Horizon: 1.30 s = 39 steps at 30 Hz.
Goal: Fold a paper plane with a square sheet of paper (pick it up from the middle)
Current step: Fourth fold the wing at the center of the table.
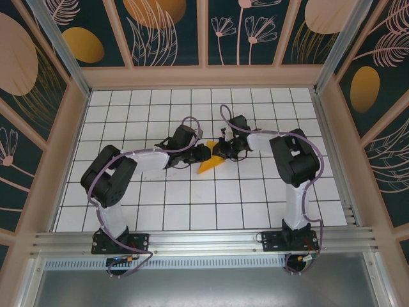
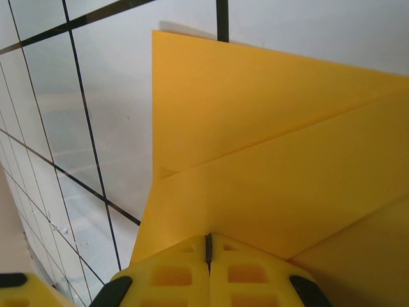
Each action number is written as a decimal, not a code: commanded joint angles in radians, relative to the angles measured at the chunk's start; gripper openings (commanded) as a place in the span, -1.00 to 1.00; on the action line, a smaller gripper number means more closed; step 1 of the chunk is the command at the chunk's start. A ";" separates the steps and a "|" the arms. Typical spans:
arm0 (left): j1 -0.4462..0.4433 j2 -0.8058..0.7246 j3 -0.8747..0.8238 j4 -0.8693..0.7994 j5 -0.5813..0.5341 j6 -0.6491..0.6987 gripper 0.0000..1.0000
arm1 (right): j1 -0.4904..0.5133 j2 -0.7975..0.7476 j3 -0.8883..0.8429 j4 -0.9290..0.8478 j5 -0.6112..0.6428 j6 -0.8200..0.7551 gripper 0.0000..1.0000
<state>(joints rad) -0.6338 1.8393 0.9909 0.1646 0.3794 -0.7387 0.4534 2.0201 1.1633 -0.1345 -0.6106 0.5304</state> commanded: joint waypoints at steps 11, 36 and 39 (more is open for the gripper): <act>-0.025 0.039 -0.012 -0.107 0.033 0.001 -0.58 | 0.000 0.088 -0.003 -0.109 0.109 -0.004 -0.98; -0.029 -0.066 -0.122 -0.065 0.035 -0.021 -0.61 | -0.001 0.100 -0.007 -0.119 0.113 -0.007 -0.98; -0.028 -0.075 -0.142 -0.055 0.046 -0.022 -0.62 | -0.001 0.102 -0.007 -0.119 0.111 -0.009 -0.98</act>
<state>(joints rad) -0.6586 1.7859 0.8734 0.1020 0.3904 -0.7467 0.4526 2.0319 1.1835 -0.1635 -0.6128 0.5304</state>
